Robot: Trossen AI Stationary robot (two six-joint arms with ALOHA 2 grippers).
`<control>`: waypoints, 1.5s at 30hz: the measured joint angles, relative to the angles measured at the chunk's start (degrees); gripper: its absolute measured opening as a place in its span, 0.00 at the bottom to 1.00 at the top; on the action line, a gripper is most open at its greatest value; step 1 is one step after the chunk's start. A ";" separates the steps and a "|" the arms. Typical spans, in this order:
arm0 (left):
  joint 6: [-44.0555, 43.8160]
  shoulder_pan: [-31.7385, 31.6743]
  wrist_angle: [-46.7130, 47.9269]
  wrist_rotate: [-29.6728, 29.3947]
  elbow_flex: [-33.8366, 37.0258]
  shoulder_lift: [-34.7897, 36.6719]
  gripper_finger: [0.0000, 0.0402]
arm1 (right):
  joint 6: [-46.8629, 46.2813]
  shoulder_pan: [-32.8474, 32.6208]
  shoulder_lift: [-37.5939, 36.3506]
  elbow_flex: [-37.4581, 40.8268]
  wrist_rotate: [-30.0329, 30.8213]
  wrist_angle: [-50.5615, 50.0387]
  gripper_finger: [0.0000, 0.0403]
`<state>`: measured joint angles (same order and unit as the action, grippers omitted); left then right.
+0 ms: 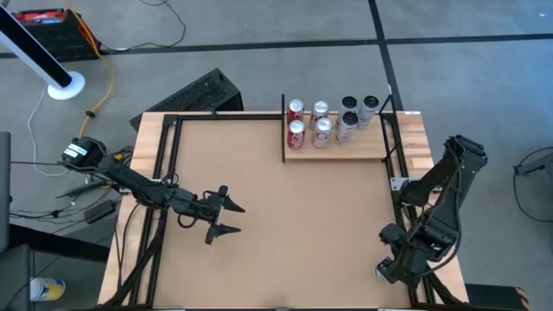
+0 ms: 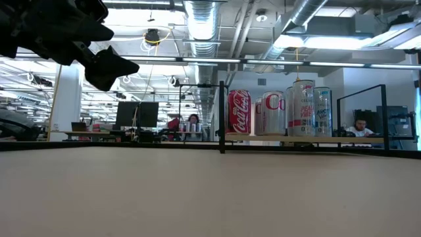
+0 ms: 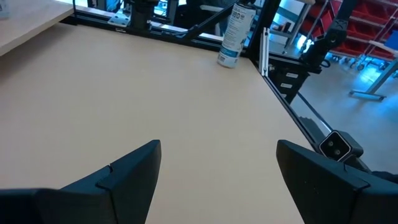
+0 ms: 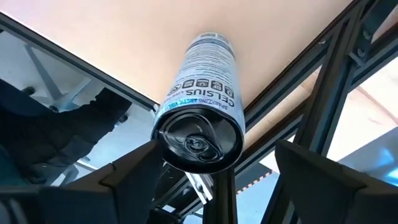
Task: Place canned beverage on shelf
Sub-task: Put the blue white soda can on the shelf aligned with the other blue white soda can
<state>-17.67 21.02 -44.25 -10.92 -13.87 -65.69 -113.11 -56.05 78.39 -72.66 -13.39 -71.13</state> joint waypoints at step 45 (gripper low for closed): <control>-0.51 -0.63 0.19 0.02 0.02 0.00 0.76 | 2.77 -2.74 6.67 0.00 1.49 0.25 0.94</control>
<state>-18.19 20.38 -44.06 -10.90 -13.85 -65.69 -110.34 -58.79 85.06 -72.66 -11.90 -70.88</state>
